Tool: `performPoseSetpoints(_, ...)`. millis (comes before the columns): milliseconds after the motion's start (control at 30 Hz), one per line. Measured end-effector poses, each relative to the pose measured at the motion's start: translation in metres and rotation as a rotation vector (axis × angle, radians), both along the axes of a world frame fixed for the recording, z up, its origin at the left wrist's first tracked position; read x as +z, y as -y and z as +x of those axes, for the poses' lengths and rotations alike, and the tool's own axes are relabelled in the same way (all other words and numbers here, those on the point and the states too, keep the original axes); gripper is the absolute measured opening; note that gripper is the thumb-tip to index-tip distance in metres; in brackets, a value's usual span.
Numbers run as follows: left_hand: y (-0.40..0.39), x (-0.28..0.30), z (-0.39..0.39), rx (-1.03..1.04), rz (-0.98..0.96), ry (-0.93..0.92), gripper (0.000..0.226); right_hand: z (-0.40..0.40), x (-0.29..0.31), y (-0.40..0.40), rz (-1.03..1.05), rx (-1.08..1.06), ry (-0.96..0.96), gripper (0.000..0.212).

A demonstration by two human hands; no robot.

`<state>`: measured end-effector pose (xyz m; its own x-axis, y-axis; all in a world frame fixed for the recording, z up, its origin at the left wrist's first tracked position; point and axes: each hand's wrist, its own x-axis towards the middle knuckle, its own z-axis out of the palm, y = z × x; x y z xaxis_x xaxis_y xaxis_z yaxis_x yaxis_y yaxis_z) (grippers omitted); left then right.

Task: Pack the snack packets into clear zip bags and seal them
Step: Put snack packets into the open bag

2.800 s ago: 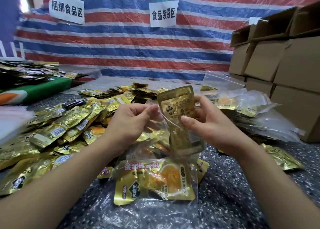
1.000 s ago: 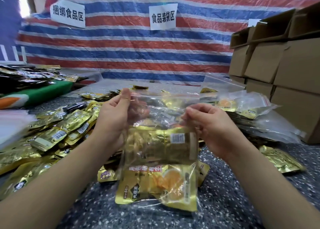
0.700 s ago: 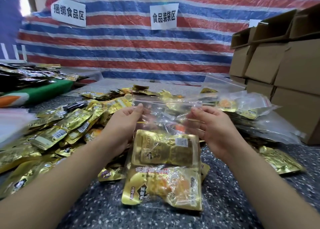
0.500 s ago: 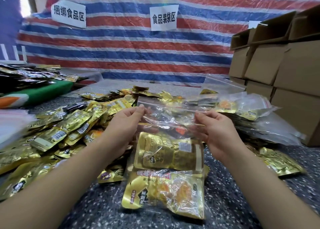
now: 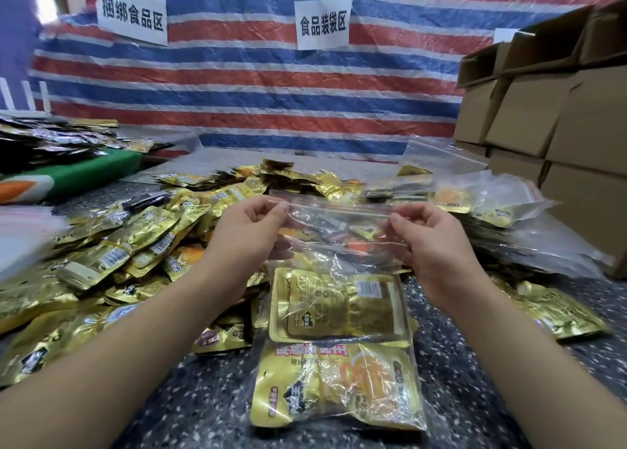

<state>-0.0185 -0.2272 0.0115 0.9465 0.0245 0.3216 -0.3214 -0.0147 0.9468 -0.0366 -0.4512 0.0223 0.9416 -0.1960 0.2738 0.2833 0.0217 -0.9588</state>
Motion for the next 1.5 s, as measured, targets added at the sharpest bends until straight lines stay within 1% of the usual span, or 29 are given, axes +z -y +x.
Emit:
performPoseSetpoints(33,0.0,0.0,-0.001,-0.013,0.006,0.002,0.019,0.0,-0.001,0.0,-0.069,-0.03,0.033,0.011)
performPoseSetpoints(167,0.004,-0.002,-0.006,-0.063,0.052,0.036,0.026,-0.004,0.0,-0.006,-0.505,-0.221,0.226,0.015)
performPoseSetpoints(233,0.006,-0.001,-0.007,-0.075,0.064,0.064,0.026,-0.007,0.01,-0.016,-0.705,-0.229,0.348,0.02)
performPoseSetpoints(267,0.006,-0.001,-0.007,-0.073,0.066,0.079,0.026,-0.008,0.017,-0.022,-0.796,-0.194,0.389,0.025)
performPoseSetpoints(300,0.007,0.0,-0.007,-0.07,0.069,0.089,0.026,-0.007,0.026,-0.029,-0.88,-0.137,0.399,0.03)
performPoseSetpoints(367,0.007,0.0,-0.007,-0.074,0.075,0.1,0.027,-0.002,0.042,-0.041,-1.051,-0.01,0.322,0.036)
performPoseSetpoints(467,0.007,0.0,-0.008,-0.09,0.098,0.114,0.031,0.007,0.055,-0.057,-1.267,0.127,0.151,0.026)
performPoseSetpoints(533,0.007,-0.001,-0.008,-0.066,0.134,0.136,0.031,0.012,0.057,-0.062,-1.283,0.147,0.13,0.021)
performPoseSetpoints(733,0.0,-0.001,0.001,0.052,0.156,0.183,0.018,0.02,0.062,-0.062,-1.168,0.23,0.088,0.012)
performPoseSetpoints(833,-0.003,-0.002,0.004,0.04,0.148,0.198,0.019,0.023,0.063,-0.062,-1.129,0.262,0.088,0.015)
performPoseSetpoints(1000,-0.005,-0.003,0.007,0.003,0.129,0.188,0.018,0.025,0.064,-0.062,-1.097,0.32,0.051,0.013)
performPoseSetpoints(1167,-0.003,-0.004,0.006,-0.021,0.116,0.201,0.019,0.027,0.063,-0.061,-1.112,0.31,0.055,0.016)
performPoseSetpoints(1333,-0.002,-0.004,0.005,-0.025,0.114,0.218,0.02,0.027,0.063,-0.065,-1.159,0.274,0.112,0.014)
performPoseSetpoints(1500,-0.002,-0.006,0.006,-0.021,0.138,0.244,0.02,0.026,0.063,-0.066,-1.161,0.273,0.114,0.014)
